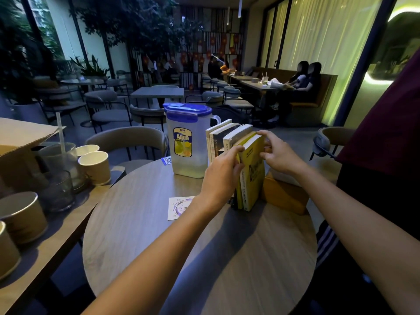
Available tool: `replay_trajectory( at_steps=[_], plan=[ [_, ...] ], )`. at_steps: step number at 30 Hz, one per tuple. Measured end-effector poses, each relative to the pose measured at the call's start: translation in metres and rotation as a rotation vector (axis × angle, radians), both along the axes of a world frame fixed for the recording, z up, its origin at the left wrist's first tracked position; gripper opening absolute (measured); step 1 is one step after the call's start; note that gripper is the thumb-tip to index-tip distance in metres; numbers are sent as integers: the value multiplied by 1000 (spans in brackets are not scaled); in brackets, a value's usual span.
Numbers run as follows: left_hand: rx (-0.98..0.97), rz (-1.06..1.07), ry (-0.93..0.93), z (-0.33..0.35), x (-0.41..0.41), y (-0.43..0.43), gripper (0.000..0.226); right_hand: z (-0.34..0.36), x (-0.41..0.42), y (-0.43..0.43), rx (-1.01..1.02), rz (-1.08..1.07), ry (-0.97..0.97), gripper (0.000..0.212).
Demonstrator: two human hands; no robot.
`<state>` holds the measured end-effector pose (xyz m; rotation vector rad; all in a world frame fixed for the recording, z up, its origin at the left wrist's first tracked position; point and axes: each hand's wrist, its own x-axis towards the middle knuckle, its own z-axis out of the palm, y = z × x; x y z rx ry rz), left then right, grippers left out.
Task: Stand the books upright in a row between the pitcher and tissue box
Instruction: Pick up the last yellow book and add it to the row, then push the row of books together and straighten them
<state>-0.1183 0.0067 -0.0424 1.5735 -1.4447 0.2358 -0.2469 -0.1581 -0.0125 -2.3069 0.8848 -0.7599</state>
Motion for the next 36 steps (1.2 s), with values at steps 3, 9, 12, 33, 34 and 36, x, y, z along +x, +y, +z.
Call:
replay_trajectory(
  at_steps=[3,9,12,33,34,36],
  plan=[
    [6,-44,33,-4,2,3,43,-3,-2,0,51,-10,-20,77],
    [-58,-67,177,-8,14,14,25,-6,-25,5,-47,-93,27,61],
    [-39,-17,230,-9,31,24,7,-12,-41,12,-111,-96,245,36],
    [310,-354,638,-40,56,-10,125,-38,-48,26,-73,-140,414,58],
    [283,-335,631,-40,53,-14,128,-38,-48,28,-74,-135,401,59],
    [222,-301,610,-41,46,-21,129,-39,-46,28,-78,-132,376,59]
  ],
)
